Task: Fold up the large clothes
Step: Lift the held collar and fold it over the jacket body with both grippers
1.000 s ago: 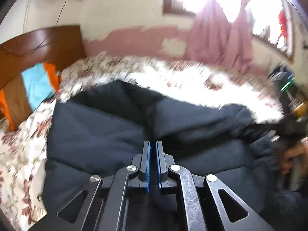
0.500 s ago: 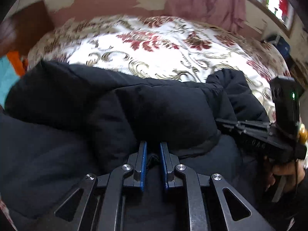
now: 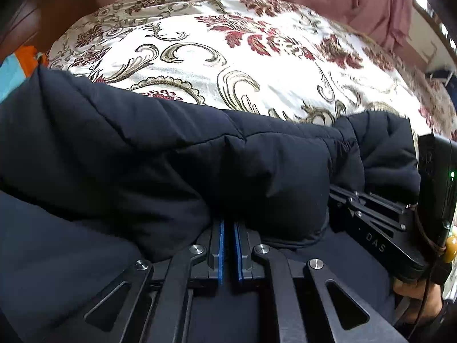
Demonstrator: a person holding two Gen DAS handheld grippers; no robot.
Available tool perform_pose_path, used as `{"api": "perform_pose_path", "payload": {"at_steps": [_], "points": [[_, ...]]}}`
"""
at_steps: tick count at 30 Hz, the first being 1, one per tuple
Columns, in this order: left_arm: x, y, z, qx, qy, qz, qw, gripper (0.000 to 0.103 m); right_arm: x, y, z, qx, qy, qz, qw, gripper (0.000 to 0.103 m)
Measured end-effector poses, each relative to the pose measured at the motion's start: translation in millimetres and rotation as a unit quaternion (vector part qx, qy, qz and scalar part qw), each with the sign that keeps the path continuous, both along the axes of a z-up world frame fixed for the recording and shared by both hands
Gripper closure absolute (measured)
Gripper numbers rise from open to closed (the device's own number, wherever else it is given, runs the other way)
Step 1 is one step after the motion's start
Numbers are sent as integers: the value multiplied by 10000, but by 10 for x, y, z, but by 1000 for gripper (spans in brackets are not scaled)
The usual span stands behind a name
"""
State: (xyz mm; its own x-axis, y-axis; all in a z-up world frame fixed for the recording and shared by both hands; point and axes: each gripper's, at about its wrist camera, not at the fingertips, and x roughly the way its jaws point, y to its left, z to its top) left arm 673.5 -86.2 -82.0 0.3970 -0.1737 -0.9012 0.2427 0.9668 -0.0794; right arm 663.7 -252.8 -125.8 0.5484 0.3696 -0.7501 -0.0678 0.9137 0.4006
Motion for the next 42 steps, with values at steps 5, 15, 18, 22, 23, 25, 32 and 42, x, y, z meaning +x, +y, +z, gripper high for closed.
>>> {"api": "perform_pose_path", "payload": {"at_steps": [5,15,18,22,23,25,32,42], "points": [[-62,-55,-11,145,-345,-44,9993,95,-64,70,37,-194,-177,-49,9996,103],[-114,-9,0,85,-852,-102,9963,95,-57,-34,54,-76,-270,-78,9996,103],[-109,-10,-13,41,-916,-97,9957,95,-42,-8,42,-100,-302,-86,9995,103],[-87,-14,-54,22,-993,-82,9950,95,-25,51,47,-297,-365,-132,9988,103],[-79,-19,-61,31,-1022,-77,9947,95,-26,63,54,-345,-382,-144,9986,103],[-85,-25,-60,30,-1088,-65,9940,95,-30,75,80,-351,-407,-150,9984,103],[-225,109,19,-519,-1390,-64,9889,95,-140,-35,125,35,-602,-203,9980,103],[-520,558,100,-2090,-1779,13,9616,94,-722,-73,324,-433,-1126,-954,9881,99]]}}
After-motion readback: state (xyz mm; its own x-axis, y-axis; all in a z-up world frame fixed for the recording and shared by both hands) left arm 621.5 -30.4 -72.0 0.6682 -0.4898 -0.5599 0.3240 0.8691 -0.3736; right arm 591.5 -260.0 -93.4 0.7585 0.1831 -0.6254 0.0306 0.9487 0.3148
